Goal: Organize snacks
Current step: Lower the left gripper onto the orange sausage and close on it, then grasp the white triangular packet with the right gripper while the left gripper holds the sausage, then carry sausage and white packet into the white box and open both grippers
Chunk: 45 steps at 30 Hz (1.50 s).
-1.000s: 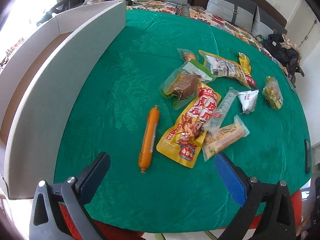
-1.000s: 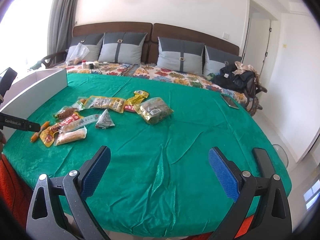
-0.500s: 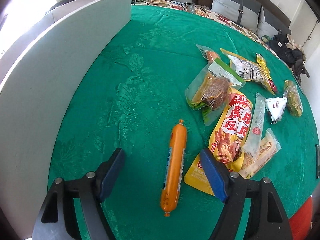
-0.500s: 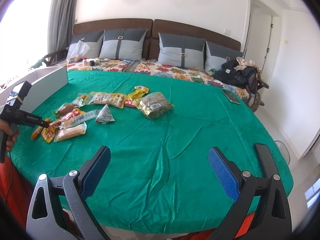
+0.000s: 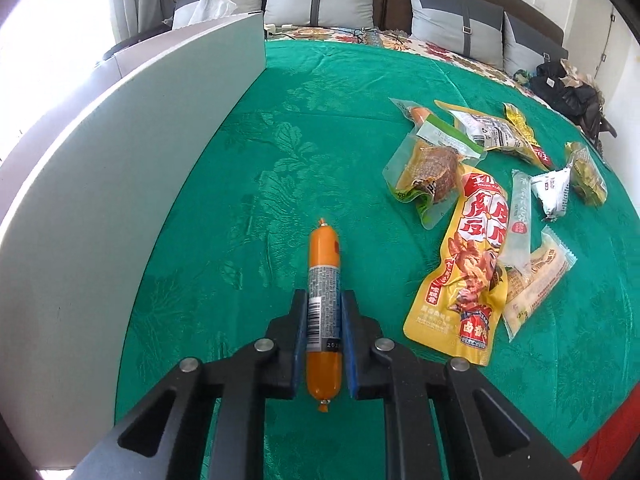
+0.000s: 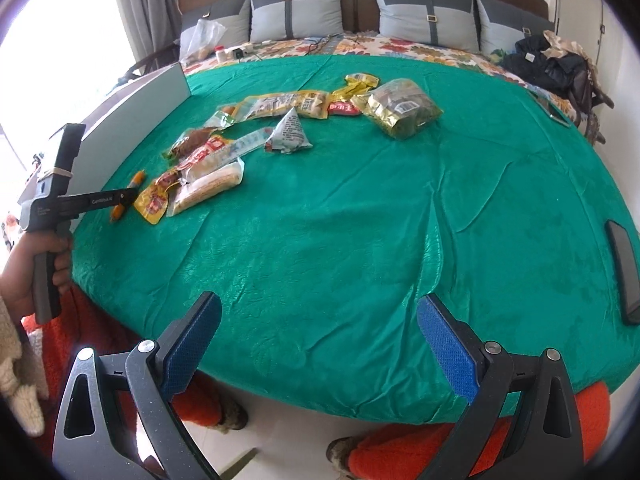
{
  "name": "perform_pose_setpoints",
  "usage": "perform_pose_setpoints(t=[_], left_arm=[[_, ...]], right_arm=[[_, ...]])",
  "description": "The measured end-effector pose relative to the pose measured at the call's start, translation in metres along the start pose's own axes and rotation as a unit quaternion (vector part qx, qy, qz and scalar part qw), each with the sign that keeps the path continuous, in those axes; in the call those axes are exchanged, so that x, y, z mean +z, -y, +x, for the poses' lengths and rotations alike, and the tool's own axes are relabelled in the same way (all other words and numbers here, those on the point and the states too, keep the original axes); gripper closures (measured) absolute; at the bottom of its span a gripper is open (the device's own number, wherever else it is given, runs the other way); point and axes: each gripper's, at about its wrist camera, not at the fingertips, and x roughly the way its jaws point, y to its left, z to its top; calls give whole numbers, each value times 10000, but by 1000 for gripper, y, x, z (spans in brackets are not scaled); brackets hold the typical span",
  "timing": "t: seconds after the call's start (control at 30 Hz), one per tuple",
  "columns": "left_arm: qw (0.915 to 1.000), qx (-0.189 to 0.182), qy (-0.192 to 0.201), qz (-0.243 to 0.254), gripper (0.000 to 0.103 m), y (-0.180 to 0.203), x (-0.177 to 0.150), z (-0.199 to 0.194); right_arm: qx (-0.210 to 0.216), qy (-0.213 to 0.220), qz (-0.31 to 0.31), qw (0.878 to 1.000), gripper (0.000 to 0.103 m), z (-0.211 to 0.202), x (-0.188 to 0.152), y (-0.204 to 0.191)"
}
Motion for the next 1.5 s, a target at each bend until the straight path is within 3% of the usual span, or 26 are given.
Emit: perform_pose_setpoints(t=[0.1, 0.27, 0.4, 0.53, 0.57, 0.6, 0.63, 0.87, 1.0, 1.1, 1.2, 1.23, 1.27, 1.3, 1.5], left_arm=[[9996, -107, 246, 60, 88, -3, -14, -7], [9993, -256, 263, -14, 88, -7, -16, -10], [9985, -433, 294, -157, 88, -13, -19, -12], [9974, -591, 311, -276, 87, -18, -21, -13], [9972, -610, 312, -288, 87, -19, -21, -14], [9971, -626, 310, -295, 87, -19, -22, -14], [9970, -640, 311, -304, 87, -20, -22, -14], [9902, -1140, 194, -778, 85, -38, -19, -11], [9858, -1496, 10, -759, 69, -42, -14, -11], [9927, -1198, -151, -54, 64, -22, -10, -13], [9949, -699, -355, 627, 66, -1, -7, -11], [9952, -576, -416, 673, 70, 1, -5, -10], [9957, -420, -462, 691, 83, 2, -3, -9], [9957, -321, -502, 702, 88, 1, -1, -7], [9973, -495, -476, 278, 89, -9, -1, -7]], right_arm=[[202, -193, -48, 9996, 3, 14, 21, -5], [187, 49, -307, 9993, 4, 48, 94, -15], [95, -302, -491, 9983, 6, 104, 147, -34], [-66, -604, -806, 9949, 7, 145, 162, -41], [-41, -640, -822, 9945, 11, 151, 163, -40], [37, -666, -820, 9944, 24, 154, 162, -38], [71, -760, -817, 9937, 65, 157, 161, -35], [530, -752, -506, 9945, 67, 129, 148, 0], [492, -892, -547, 9933, 67, 109, 127, 23], [303, -975, -626, 9928, 67, 102, 114, 39], [168, -960, -645, 9931, 64, 99, 109, 50], [151, -1001, -612, 9930, 59, 99, 109, 53], [191, -1083, -563, 9923, 48, 101, 109, 57], [258, -1144, -513, 9918, 43, 102, 110, 60], [381, -1131, -682, 9905, 38, 100, 112, 55]])
